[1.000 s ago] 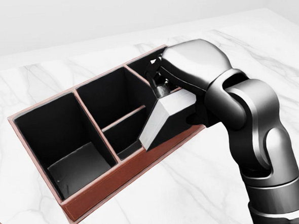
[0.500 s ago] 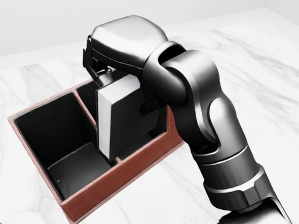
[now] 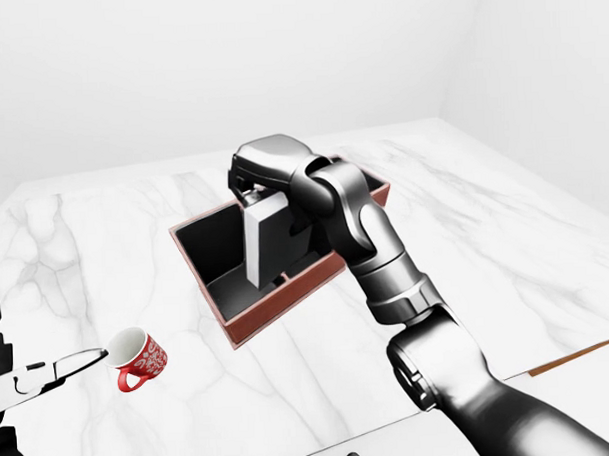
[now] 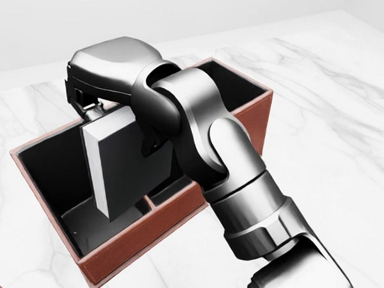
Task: Pick up the book and place it in the left compartment of the caddy.
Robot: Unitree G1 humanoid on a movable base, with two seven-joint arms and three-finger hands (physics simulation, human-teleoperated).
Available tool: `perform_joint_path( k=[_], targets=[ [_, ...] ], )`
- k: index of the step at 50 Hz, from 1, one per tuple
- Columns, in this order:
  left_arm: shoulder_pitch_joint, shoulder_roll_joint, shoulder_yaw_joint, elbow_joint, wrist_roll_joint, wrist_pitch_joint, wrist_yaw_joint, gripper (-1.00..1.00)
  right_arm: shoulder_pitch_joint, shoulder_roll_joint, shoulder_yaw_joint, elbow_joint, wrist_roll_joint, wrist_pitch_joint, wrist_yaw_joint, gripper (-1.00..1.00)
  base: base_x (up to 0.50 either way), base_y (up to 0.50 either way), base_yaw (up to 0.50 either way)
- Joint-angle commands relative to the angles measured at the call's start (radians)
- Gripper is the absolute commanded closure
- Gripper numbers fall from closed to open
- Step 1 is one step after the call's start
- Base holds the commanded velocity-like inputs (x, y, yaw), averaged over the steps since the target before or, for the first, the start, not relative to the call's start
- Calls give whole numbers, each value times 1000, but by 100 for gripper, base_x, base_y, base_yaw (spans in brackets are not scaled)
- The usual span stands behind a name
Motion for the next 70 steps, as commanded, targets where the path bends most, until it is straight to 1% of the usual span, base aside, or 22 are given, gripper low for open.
perform_joint_path(
  k=[1, 10, 15, 21, 29, 34, 50, 60, 70],
  targets=[
    [5, -4, 3, 7, -1, 0, -7, -100, -85, 34, -15, 123, 28, 0, -158, 100, 0, 0, 0],
    [7, -8, 0, 19, 2, 0, -12, -100, -158, 36, -18, 250, 48, 0, -336, 100, 0, 0, 0],
    [8, -11, -5, 27, 6, 0, -14, -100, -192, 26, -18, 328, 37, 0, -460, 100, 0, 0, 0],
    [10, -15, -14, 32, 8, 0, -17, -100, -192, 34, -17, 359, 35, 0, -539, 100, 0, 0, 0],
    [17, -19, -7, 38, 1, 0, -26, -100, -159, 43, -5, 398, 9, 0, -608, 100, 0, 0, 0],
    [20, -23, -10, 44, 2, 0, -31, -100, -119, 65, 2, 395, 8, 0, -643, 100, 0, 0, 0],
    [20, -21, -14, 59, -3, 0, -33, -100, -79, 131, 24, 322, 4, 0, -641, 100, 0, 0, 0],
    [24, -22, -7, 65, -10, 0, -39, -100, -99, 126, 24, 423, -14, 0, -711, 100, 0, 0, 0],
    [26, -23, -7, 78, -7, 0, -42, -100, -145, 100, 13, 519, -34, 0, -787, 100, 0, 0, 0]
  ],
)
